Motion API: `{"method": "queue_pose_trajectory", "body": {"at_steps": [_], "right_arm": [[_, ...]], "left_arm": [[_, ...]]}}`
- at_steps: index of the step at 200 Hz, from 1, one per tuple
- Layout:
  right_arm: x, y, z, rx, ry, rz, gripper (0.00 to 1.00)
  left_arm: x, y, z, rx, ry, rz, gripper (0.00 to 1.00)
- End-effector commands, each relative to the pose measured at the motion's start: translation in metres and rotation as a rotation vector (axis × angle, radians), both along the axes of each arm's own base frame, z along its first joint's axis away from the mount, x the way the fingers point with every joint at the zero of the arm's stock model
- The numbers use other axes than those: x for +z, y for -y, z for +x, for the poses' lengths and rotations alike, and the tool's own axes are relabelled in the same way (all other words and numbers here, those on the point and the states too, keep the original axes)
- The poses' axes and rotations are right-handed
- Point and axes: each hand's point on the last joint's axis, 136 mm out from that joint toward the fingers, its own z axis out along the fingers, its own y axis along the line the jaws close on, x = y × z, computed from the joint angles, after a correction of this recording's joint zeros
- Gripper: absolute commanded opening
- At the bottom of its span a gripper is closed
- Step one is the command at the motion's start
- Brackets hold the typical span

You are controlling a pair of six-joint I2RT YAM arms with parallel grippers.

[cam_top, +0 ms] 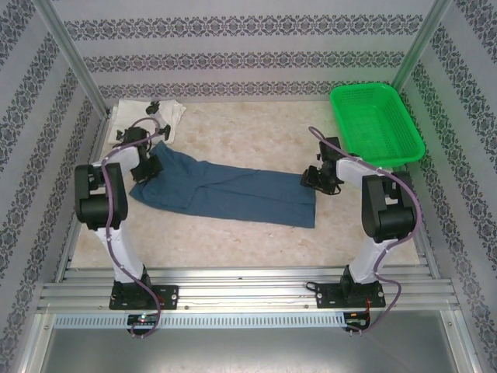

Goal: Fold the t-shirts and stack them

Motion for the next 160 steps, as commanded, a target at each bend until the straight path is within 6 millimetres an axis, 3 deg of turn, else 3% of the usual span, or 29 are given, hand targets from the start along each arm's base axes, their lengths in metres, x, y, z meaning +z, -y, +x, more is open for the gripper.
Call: {"method": "queue_pose_trajectory", "body": {"at_steps": [1, 60, 96, 110, 139, 145, 160], "right_arm": [[0.009, -0.001, -0.021, -0.019, -0.011, -0.003, 0.5], [-0.004, -0.002, -0.087, -0.048, -0.085, 0.0, 0.5], [0.015, -0.018, -0.11, -0.021, -0.043, 0.016, 0.52], [0.036, -0.015, -0.102, -0.007, 0.015, -0.011, 0.54], [0.076, -0.022, -0.068, 0.132, 0.121, -0.071, 0.58], [0.079, -0.028, -0.061, 0.177, 0.127, -0.078, 0.59], [0.078, -0.041, -0.042, 0.264, 0.135, -0.113, 0.59]], "left_arm": [[-0.026, 0.024, -0.004, -0.1, -0.143, 0.048, 0.0], [-0.03, 0.053, 0.056, -0.212, -0.167, 0.096, 0.0], [-0.023, 0.039, 0.075, -0.202, -0.163, 0.146, 0.0], [-0.018, 0.025, 0.071, -0.197, -0.19, 0.178, 0.0], [-0.003, -0.026, 0.046, -0.087, -0.19, 0.228, 0.03], [0.004, -0.035, 0.042, -0.056, -0.169, 0.222, 0.09], [0.021, -0.052, 0.034, -0.007, -0.11, 0.205, 0.41]]}}
